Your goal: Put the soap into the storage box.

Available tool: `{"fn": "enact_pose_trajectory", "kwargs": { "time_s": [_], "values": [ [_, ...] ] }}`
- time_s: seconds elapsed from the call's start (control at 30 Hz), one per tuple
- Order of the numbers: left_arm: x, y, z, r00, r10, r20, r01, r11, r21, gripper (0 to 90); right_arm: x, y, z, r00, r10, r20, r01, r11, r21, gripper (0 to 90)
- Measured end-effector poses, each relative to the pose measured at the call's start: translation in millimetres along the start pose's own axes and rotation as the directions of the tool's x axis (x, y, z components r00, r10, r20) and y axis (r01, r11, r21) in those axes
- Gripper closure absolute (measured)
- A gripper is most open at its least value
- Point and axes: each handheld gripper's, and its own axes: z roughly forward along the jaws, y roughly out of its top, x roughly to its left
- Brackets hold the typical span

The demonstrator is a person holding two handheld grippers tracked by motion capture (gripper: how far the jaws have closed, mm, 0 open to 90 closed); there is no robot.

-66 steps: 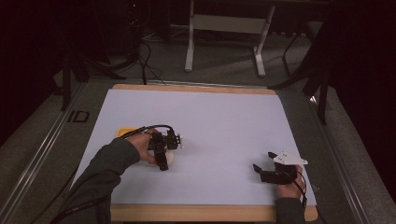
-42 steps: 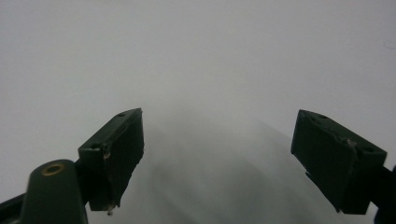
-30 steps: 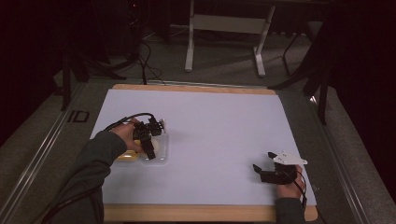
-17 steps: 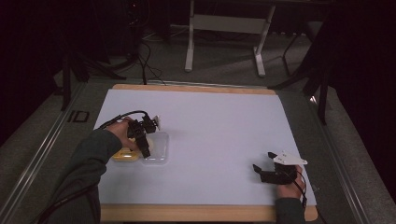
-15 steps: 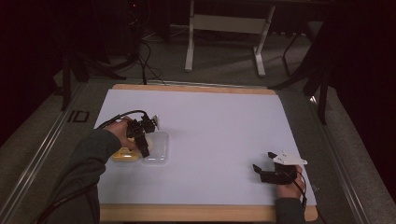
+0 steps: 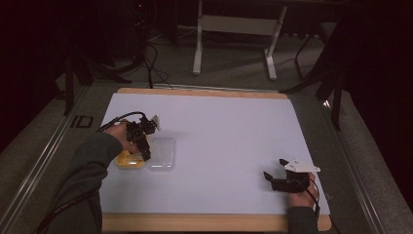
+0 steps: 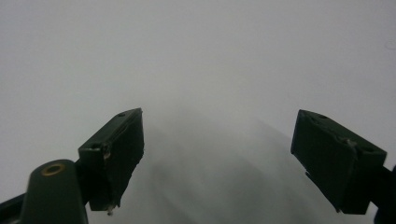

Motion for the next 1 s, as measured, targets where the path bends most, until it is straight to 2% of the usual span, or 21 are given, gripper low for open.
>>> {"fn": "enact_pose_trajectory", "kwargs": {
  "time_s": [0.17, 0.3, 0.53, 0.77, 0.9, 1.0],
  "values": [
    [6.2, -2.9, -0.4, 0.9991, -0.043, -0.009, 0.043, 0.9991, 0.002, 26.2, 0.6, 0.3, 0.6, 1.0, -0.008, 0.001, 0.008, 1.0, 0.006, 16.8],
    [12.0, -5.6, -2.5, 0.9941, -0.106, -0.023, 0.106, 0.9944, -0.005, 26.2, 0.5, 0.2, 0.4, 1.0, -0.005, 0.001, 0.005, 1.0, 0.005, 16.9],
    [20.0, -8.0, -4.4, 0.9848, -0.172, -0.025, 0.171, 0.985, -0.022, 26.2, 0.5, 0.3, 0.7, 1.0, -0.008, 0.001, 0.008, 1.0, 0.006, 16.8],
    [23.4, -8.1, -1.3, 0.9787, -0.202, -0.036, 0.202, 0.9793, -0.005, 26.2, 0.5, 0.3, 0.7, 1.0, -0.009, 0.0, 0.009, 1.0, 0.007, 16.8],
    [25.0, -7.6, -2.2, 0.9744, -0.222, -0.035, 0.221, 0.9749, -0.025, 26.2, 0.8, 0.4, 1.1, 1.0, -0.01, 0.001, 0.01, 1.0, 0.01, 16.9],
    [26.3, -7.3, -2.3, 0.9717, -0.234, -0.029, 0.234, 0.972, -0.023, 26.2, 1.1, 0.5, 1.1, 0.9999, -0.012, 0.002, 0.012, 1.0, 0.011, 16.9]
  ]
}}
